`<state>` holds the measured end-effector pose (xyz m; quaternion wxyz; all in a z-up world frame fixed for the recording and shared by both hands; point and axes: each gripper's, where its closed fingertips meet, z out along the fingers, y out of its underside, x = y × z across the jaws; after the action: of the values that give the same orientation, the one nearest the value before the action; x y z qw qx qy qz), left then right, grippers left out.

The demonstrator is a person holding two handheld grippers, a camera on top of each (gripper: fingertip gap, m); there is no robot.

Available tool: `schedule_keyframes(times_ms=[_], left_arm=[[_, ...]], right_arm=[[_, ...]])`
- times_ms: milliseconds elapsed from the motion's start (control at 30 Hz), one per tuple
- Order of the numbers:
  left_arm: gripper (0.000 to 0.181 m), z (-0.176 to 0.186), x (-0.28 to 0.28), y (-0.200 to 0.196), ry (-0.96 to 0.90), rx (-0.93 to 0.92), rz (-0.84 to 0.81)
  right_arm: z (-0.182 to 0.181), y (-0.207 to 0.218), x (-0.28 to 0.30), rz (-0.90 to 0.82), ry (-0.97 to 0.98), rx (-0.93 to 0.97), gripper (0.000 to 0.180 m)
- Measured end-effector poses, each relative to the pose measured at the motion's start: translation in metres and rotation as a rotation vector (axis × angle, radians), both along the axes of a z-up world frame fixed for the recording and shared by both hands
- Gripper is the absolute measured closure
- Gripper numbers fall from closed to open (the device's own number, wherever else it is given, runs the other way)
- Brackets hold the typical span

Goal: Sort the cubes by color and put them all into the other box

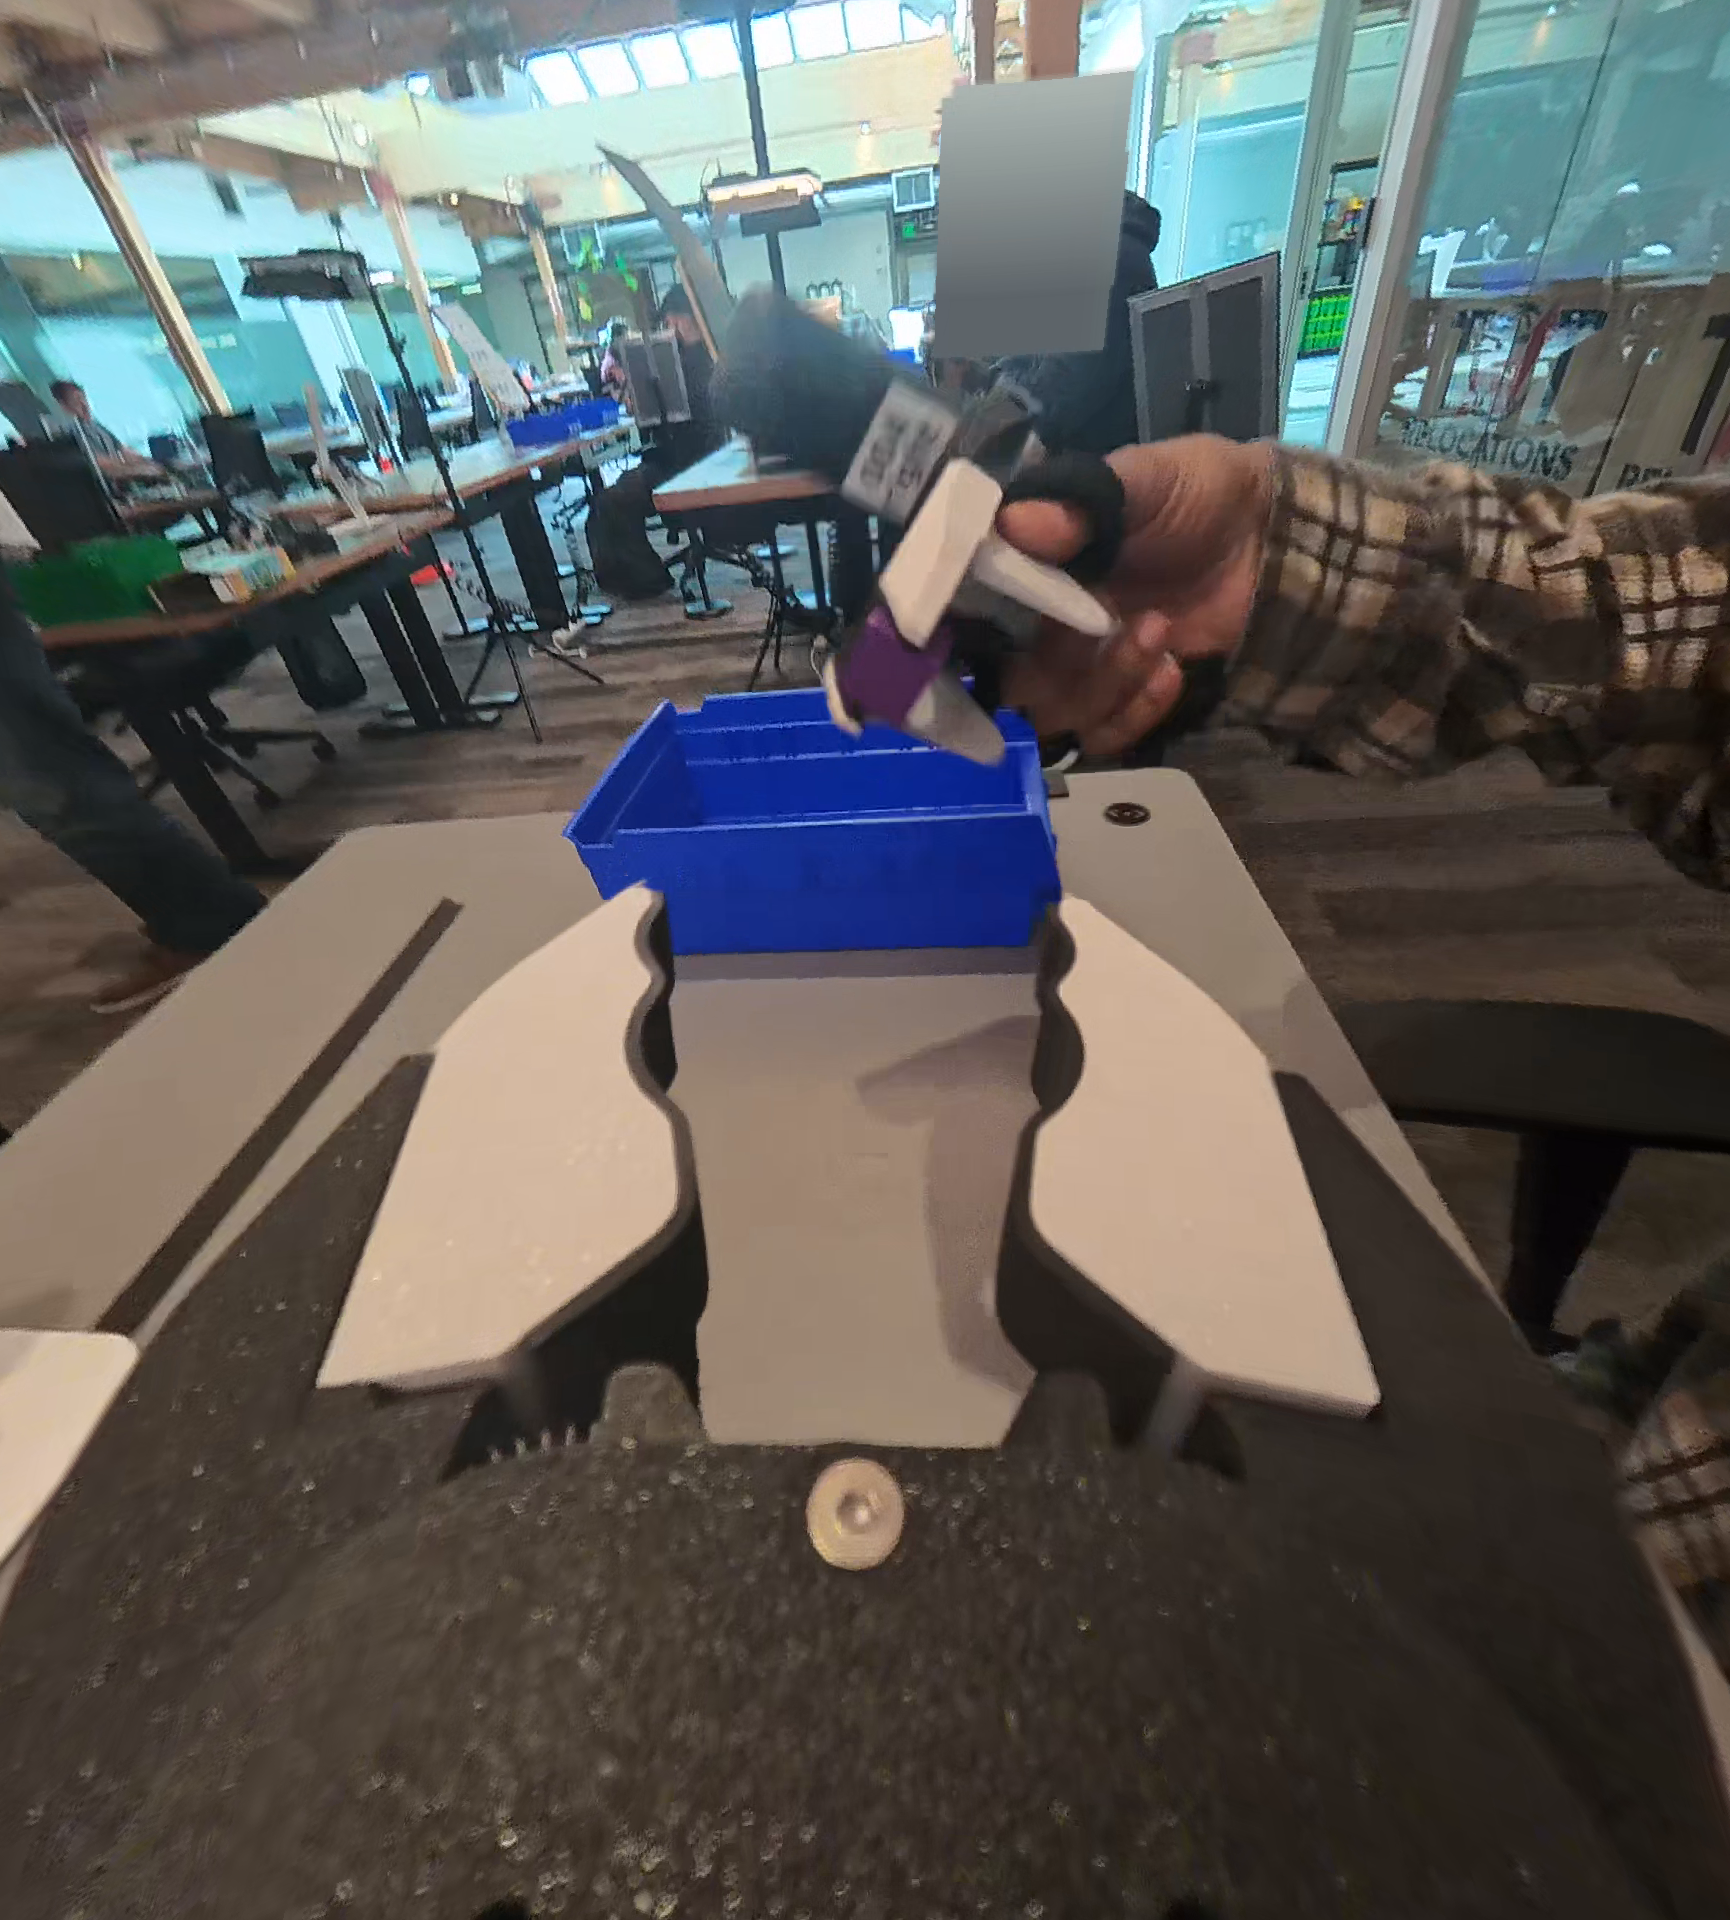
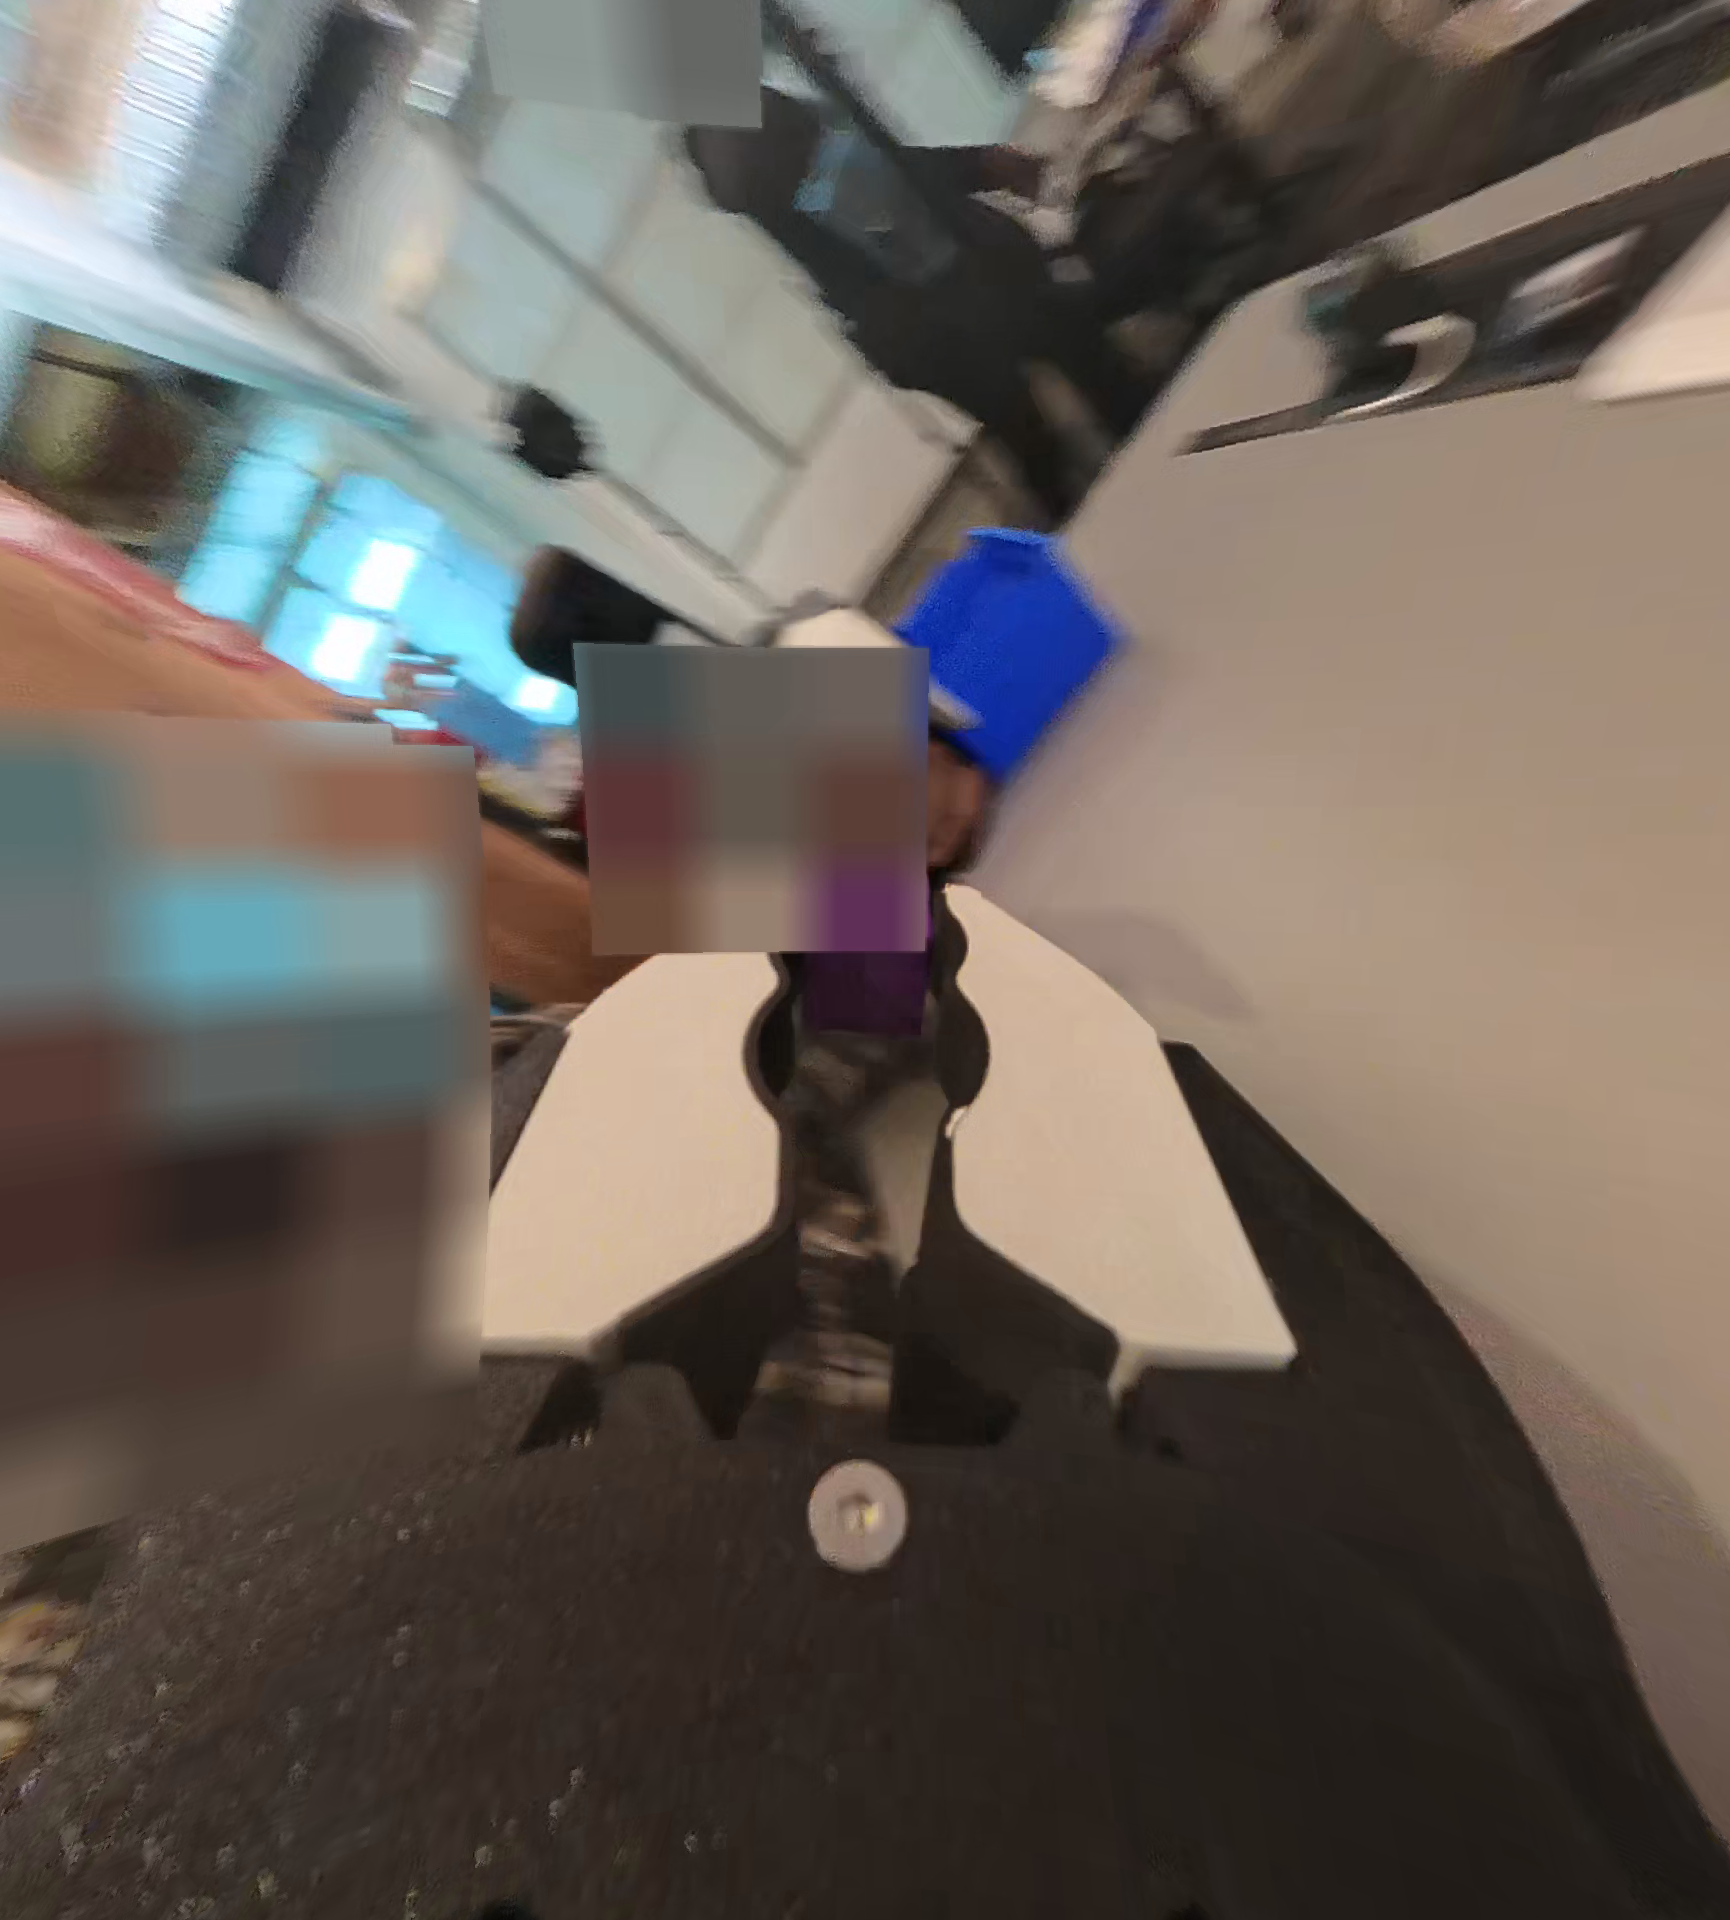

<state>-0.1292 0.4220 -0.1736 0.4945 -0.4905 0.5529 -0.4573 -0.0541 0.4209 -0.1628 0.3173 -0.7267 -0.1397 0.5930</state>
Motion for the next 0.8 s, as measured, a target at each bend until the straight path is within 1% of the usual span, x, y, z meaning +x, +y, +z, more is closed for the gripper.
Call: schedule_keyframes(times_ms=[33,100,200,233,300,400,500,633,733,800], left_arm=[[0.112,0.0,0.001,-0.001,0.013,-0.024,-0.005],[0.11,-0.002,0.002,-0.003,0.045,-0.06,-0.016],[0.111,-0.009,0.002,-0.01,0.087,-0.078,-0.052],[0.112,-0.014,0.002,-0.011,0.111,-0.079,-0.056],[0.113,-0.023,0.002,-0.012,0.155,-0.072,-0.052],[0.115,-0.03,0.004,-0.012,0.182,-0.061,-0.053],[0.117,-0.036,0.006,-0.013,0.205,-0.041,-0.062],[0.12,-0.045,0.011,-0.014,0.232,-0.043,-0.067],[0.12,-0.051,0.012,-0.011,0.252,-0.03,-0.06],[0.121,-0.052,0.012,-0.01,0.254,-0.03,-0.059]], right_arm=[[-0.004,0.007,0.029,-0.076,-0.134,0.03,0.157],[-0.015,0.019,0.095,-0.22,-0.428,0.064,0.157],[-0.041,0.031,0.191,-0.354,-0.821,0.008,0.157],[-0.053,0.032,0.217,-0.37,-0.92,-0.033,0.157],[-0.08,0.035,0.258,-0.377,-1.048,-0.134,0.157],[-0.124,0.038,0.295,-0.34,-1.147,-0.275,0.156],[-0.157,0.046,0.321,-0.313,-1.246,-0.343,0.156],[-0.184,0.05,0.322,-0.258,-1.234,-0.409,0.156],[-0.198,0.042,0.329,-0.205,-1.314,-0.454,0.156],[-0.202,0.041,0.335,-0.206,-1.331,-0.478,0.156]])
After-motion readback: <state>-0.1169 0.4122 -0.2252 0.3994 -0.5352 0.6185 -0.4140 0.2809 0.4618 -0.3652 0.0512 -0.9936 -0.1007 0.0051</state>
